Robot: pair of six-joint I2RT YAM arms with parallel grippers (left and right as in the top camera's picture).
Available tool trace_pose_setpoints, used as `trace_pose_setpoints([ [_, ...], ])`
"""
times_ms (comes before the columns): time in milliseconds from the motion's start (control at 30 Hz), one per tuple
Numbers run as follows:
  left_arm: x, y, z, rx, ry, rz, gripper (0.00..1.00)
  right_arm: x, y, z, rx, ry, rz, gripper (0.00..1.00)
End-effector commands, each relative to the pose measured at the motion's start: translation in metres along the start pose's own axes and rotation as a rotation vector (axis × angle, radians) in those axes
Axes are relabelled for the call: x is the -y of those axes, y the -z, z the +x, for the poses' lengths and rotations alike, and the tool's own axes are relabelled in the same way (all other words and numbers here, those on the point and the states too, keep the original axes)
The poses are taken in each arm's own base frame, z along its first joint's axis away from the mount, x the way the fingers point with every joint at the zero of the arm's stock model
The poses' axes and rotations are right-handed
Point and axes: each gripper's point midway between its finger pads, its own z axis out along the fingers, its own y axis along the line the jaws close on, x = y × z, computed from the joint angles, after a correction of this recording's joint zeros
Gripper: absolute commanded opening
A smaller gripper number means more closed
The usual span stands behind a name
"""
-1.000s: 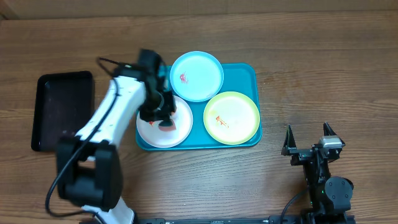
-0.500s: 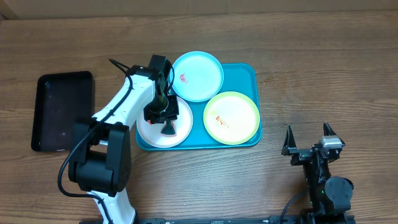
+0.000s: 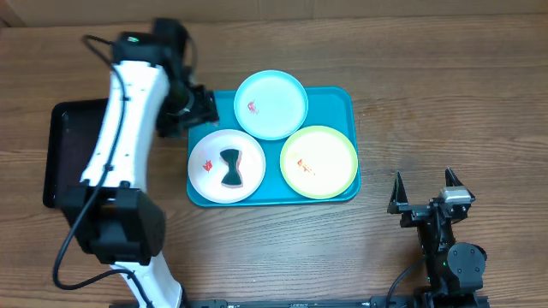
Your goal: Clean dirty plates on tray and stack at the side
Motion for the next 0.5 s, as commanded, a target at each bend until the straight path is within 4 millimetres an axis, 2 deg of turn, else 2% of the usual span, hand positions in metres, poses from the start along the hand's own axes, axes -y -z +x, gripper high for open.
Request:
trace_pose_setpoints([
  [0, -0.023, 0.0, -0.004, -0.007, 0.033, -0.036, 1.0, -0.001, 0.0, 0.002, 0.001, -0.006, -0.006, 1.0],
  [133, -0.036, -0.01, -0.001, -0.038, 0.065, -0.045, 1.0, -0.001, 0.0, 0.002, 0.001, -0.006, -0.005, 1.0],
  [200, -0.037, -0.014, 0.0, -0.049, 0.067, -0.049, 1.0, -0.011, 0.0, -0.007, 0.037, -0.007, -0.067, 1.0],
  [267, -0.038, -0.017, 0.003, -0.06, 0.068, -0.052, 1.0, -0.05, 0.008, -0.02, 0.076, -0.085, -0.297, 1.0],
  [300, -0.037, -0.018, 0.004, -0.063, 0.066, -0.052, 1.0, -0.075, 0.018, -0.023, 0.07, -0.144, -0.457, 1.0],
  [333, -0.037, -0.018, 0.005, -0.068, 0.065, -0.051, 1.0, -0.092, 0.028, -0.027, 0.073, -0.163, -0.571, 1.0],
  [400, -0.036, -0.02, 0.007, -0.077, 0.062, -0.053, 1.0, -0.114, 0.051, -0.054, 0.164, -0.165, -0.746, 1.0],
  [467, -0.035, -0.021, 0.009, -0.084, 0.059, -0.055, 1.0, -0.126, 0.077, -0.087, 0.311, -0.128, -0.871, 1.0],
])
